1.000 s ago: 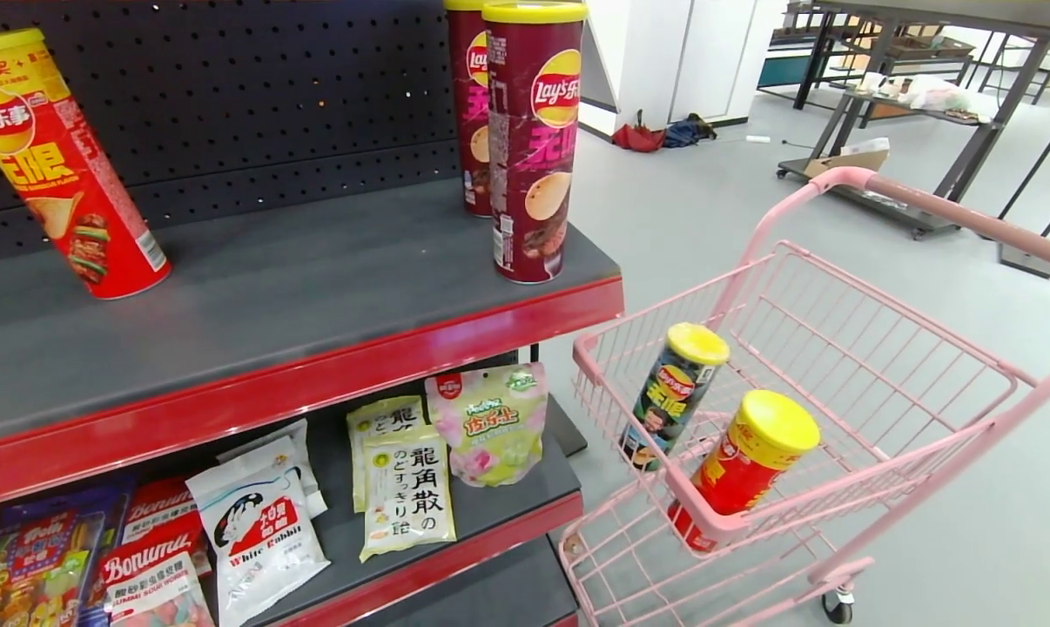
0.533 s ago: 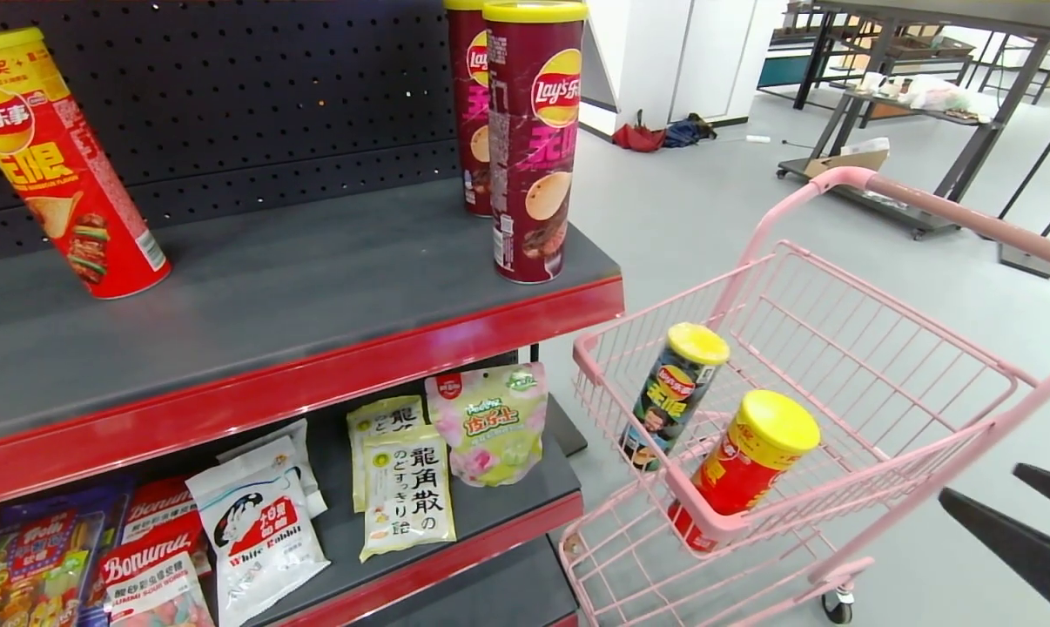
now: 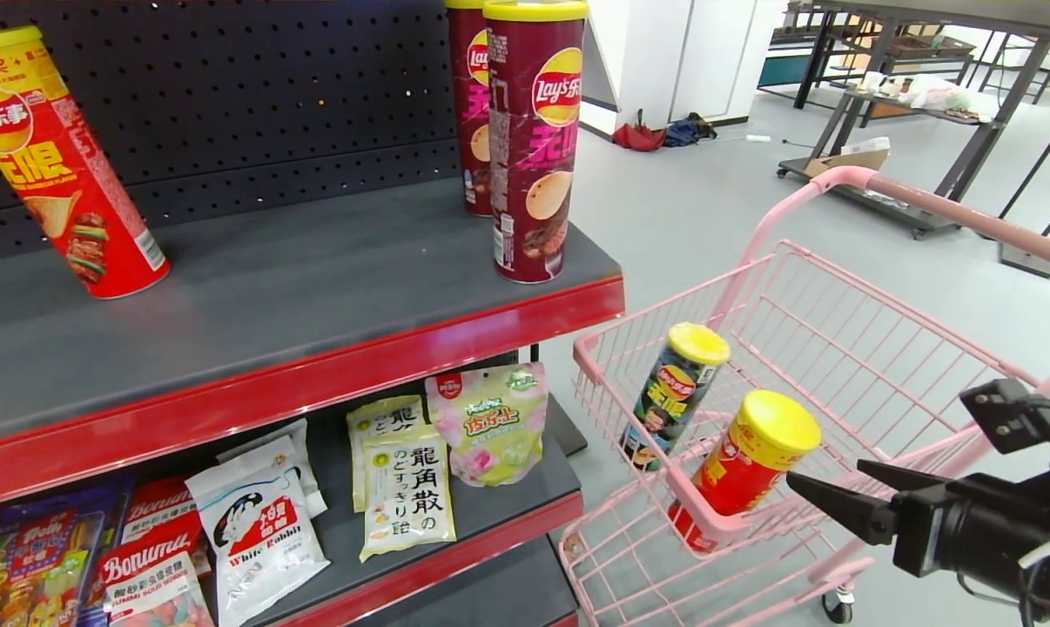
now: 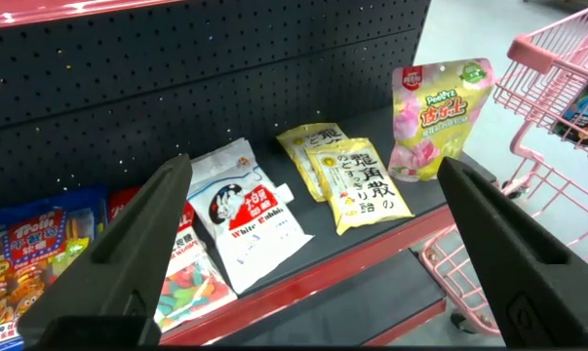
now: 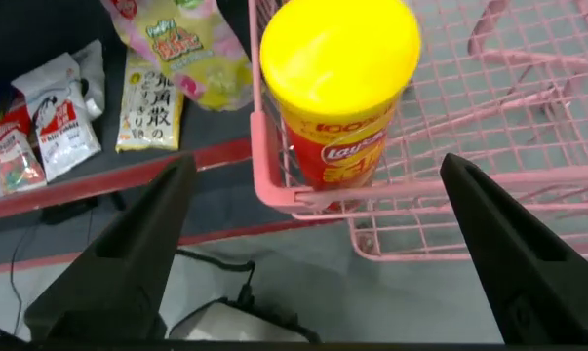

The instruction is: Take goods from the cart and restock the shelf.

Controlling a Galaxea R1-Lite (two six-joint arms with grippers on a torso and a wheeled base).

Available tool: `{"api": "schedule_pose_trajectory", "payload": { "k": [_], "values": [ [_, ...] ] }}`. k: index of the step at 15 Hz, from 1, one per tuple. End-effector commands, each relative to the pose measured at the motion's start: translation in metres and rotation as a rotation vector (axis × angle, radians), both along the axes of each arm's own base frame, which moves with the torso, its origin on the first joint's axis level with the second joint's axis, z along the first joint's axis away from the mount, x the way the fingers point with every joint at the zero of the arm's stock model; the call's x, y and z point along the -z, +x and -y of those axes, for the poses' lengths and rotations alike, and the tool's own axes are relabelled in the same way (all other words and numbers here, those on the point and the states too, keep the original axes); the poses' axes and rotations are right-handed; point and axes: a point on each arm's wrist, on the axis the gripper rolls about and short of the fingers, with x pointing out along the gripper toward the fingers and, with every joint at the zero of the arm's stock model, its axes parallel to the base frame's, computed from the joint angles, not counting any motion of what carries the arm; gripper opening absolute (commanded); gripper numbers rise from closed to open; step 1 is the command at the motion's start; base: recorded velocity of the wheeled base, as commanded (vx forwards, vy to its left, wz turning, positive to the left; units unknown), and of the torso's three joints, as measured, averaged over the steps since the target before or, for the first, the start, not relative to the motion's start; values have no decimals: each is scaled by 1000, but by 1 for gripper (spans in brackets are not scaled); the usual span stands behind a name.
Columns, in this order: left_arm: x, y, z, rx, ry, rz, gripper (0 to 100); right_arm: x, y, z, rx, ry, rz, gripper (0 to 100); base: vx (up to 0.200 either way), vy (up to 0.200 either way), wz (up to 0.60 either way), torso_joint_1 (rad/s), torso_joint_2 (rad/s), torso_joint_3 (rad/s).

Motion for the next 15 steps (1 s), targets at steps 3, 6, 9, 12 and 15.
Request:
{"api": "schedule_pose_trajectory", "payload": {
  "k": [3,6,9,12,15],
  "values": [
    [0,0,0,0,0,0,100,19,23,-10,-21,-24,-80,100,0,0,0,0,0,0],
    [0,0,0,0,2,0,100,32,39,-15,-17,-23,-82,100,0,0,0,0,0,0],
    [0,0,0,0,2,0,100,44,56,-19,-14,-21,-75,100,0,0,0,0,0,0],
    [0,0,0,0,2,0,100,54,71,-18,10,-15,-56,100,0,0,0,0,0,0],
    [0,0,0,0,3,0,100,64,81,-16,26,-11,-44,100,0,0,0,0,0,0]
  ]
}}
